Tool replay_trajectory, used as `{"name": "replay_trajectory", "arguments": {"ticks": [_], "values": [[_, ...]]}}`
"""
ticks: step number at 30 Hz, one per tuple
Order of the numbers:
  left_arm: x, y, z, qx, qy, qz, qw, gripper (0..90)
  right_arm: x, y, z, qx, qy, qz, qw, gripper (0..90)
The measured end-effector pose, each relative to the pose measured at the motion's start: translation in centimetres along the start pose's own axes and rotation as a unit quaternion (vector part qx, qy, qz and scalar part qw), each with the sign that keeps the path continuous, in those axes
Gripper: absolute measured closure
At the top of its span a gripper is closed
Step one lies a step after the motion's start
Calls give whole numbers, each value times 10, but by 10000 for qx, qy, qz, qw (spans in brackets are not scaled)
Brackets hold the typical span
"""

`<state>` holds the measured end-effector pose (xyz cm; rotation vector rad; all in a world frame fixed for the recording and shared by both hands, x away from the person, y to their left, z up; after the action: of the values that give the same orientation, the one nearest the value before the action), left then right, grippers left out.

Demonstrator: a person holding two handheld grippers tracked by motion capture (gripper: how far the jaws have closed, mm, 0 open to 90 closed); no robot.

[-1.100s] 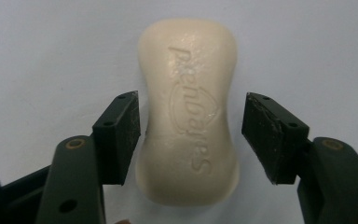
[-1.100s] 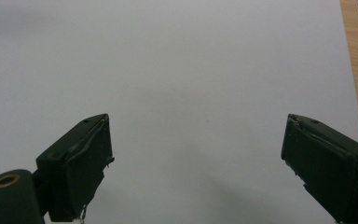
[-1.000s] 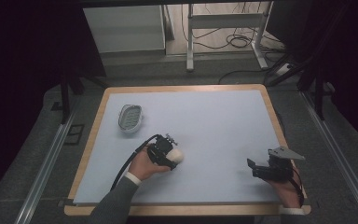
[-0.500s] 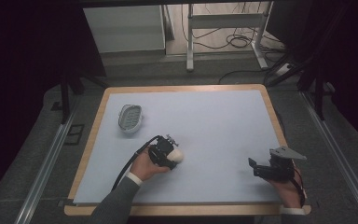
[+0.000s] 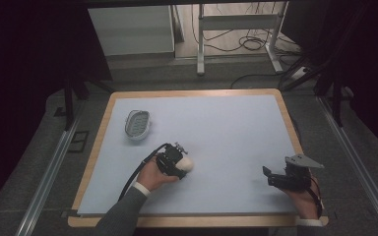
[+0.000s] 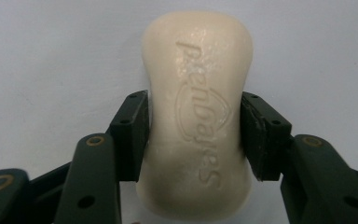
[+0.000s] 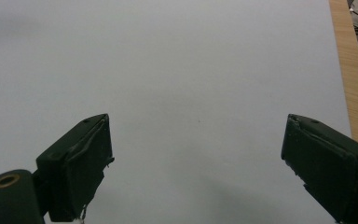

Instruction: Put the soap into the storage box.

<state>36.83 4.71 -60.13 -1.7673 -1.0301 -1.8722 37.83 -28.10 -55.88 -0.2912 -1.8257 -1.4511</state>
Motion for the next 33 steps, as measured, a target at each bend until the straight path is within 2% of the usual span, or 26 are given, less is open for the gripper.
{"name": "replay_trajectory", "arguments": {"ticks": [7,11,19,33], "values": [[4,1,1,-74,-24,-17,10000,495,0,0,-1,-21,-5,-3,10000,83],[14,4,4,-65,28,-185,9998,496,0,0,-1,-37,-6,-14,10000,83],[32,5,6,-77,-73,-318,9994,496,1,0,-2,-41,-24,-13,10000,83],[43,3,18,39,-102,-437,9990,496,1,-1,-4,-36,-45,13,10000,83]]}}
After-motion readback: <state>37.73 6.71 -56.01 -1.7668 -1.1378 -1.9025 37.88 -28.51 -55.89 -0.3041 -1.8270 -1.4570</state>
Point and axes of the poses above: each handheld gripper's, and its own axes: x roughly backward along the jaws, y roughly out of its top, z roughly to its left, the point moved 10 cm from there along -x, roughly forward along the jaws, and after that the axes turned 9 degrees about z, right-handed, at the moved point
